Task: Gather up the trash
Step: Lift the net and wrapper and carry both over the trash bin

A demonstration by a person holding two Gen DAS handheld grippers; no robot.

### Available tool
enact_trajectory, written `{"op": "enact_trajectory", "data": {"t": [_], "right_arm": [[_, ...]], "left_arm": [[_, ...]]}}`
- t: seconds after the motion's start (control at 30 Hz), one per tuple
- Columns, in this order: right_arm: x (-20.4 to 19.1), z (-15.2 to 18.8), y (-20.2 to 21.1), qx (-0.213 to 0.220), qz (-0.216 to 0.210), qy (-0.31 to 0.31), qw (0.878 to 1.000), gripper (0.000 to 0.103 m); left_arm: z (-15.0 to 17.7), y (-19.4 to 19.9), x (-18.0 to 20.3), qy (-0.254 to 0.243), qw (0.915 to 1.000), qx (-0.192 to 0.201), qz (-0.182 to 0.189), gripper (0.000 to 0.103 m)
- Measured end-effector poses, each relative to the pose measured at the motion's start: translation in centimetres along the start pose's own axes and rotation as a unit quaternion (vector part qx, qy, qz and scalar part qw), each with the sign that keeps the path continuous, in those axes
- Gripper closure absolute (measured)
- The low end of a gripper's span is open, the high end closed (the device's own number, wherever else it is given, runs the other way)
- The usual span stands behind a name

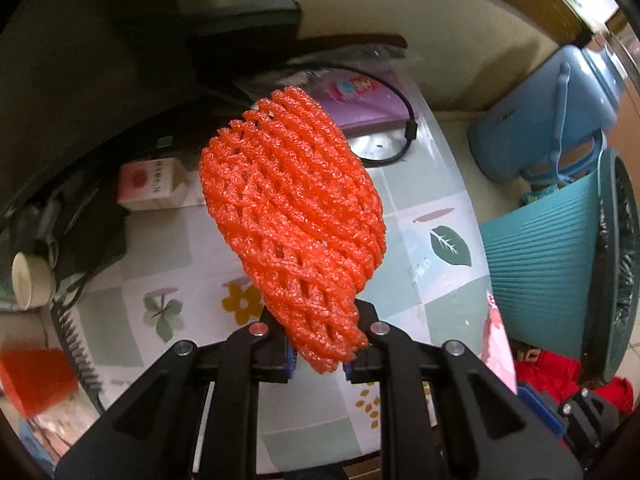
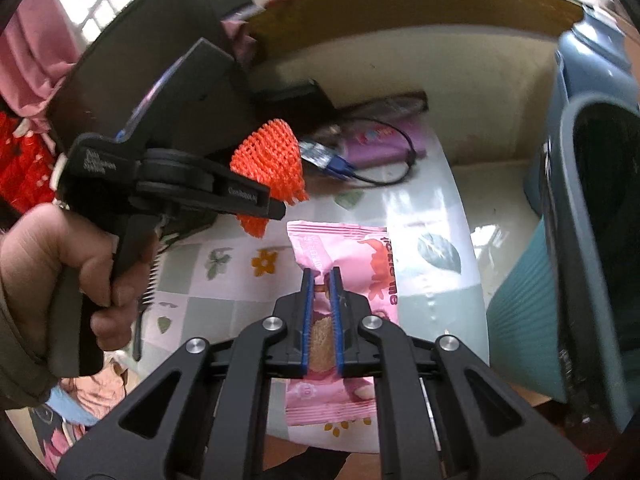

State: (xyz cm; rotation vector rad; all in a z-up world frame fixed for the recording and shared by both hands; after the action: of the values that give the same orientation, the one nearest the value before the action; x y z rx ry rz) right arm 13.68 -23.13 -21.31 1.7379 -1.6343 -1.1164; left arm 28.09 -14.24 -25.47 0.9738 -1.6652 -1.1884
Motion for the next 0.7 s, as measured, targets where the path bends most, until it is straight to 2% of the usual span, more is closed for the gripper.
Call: {"op": "enact_trajectory", "data": {"t": [0.1, 0.37, 0.7], "right_arm": [[-0.1, -0.8, 1.6, 0.01, -0.016, 0.011, 1.0, 0.094], [1.5, -3.8, 7.0, 0.05, -0.052, 0.061, 0.996, 0.094], [6.0, -5.9, 11.9, 0.096, -0.063, 0.07, 0.991, 0.094]], "left_arm": [[0.5, 1.9, -0.3, 0.021, 0.9997, 0.012, -0.01, 0.087], [1.8, 7.2, 2.3, 0.075, 0.9947, 0.066, -0.026, 0.087], [3.0, 11.5, 8.3, 0.09, 0.9885, 0.116, -0.034, 0.087]]}}
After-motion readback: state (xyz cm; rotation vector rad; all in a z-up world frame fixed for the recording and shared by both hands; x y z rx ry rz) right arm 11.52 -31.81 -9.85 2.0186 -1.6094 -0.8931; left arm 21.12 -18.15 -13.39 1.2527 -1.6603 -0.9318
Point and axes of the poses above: each gripper's, at about its wrist camera, not at the fingertips, and y roughly against the way its jaws point, x to its right, z to its underside, the point moved 5 cm from there along -y, roughly the way its jaws point, and after that the axes turned 5 degrees about z, right-handed, at the moved point
